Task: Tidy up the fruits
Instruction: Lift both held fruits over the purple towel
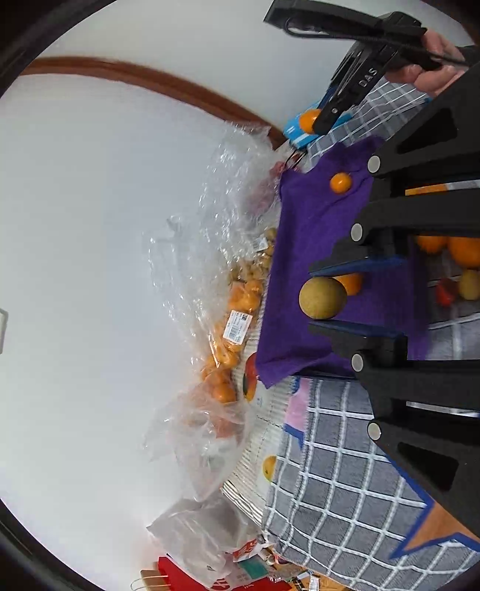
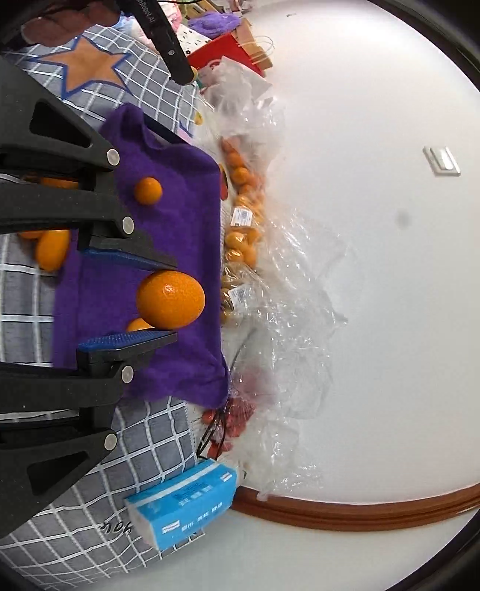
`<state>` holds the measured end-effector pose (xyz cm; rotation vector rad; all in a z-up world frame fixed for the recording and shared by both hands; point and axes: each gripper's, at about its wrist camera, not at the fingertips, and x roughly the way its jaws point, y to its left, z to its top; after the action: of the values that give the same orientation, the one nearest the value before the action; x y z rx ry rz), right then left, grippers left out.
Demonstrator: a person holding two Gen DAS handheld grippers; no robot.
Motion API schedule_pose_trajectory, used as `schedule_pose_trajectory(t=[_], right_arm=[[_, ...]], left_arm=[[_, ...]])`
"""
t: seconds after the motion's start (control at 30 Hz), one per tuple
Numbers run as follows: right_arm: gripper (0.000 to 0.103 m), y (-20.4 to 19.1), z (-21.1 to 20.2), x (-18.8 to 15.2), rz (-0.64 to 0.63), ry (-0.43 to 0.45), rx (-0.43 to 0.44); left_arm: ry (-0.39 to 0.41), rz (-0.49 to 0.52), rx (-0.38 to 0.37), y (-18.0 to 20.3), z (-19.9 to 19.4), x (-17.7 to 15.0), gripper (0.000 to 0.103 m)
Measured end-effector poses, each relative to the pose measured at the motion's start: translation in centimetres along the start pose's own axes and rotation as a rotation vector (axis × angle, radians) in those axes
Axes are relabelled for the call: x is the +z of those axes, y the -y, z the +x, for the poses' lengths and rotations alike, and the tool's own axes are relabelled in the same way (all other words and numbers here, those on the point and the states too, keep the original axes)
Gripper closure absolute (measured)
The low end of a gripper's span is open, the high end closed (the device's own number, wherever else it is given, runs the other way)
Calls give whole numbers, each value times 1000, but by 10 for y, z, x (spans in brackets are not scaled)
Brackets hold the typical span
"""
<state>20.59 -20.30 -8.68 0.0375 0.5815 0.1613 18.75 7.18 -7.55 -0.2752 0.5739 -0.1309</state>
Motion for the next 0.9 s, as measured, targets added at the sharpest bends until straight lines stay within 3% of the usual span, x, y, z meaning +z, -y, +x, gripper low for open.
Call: schedule_pose_trajectory(t=[0.17,0.27,0.57,0.9], right_arm=[[71,16,28,-9,75,-13,23],[71,20,41,-23,69,-45,5],[71,25,46,-29,49,-55,-36],[71,6,69,-41,4,-143,12]], left_arm=[[-1,-28,64,-5,35,-1,80],[-29,-54,62,-15,51,-10,80],[-22,-44,69,-21,64,-15,80],[-68,-55,91,-28,79,-22,80]])
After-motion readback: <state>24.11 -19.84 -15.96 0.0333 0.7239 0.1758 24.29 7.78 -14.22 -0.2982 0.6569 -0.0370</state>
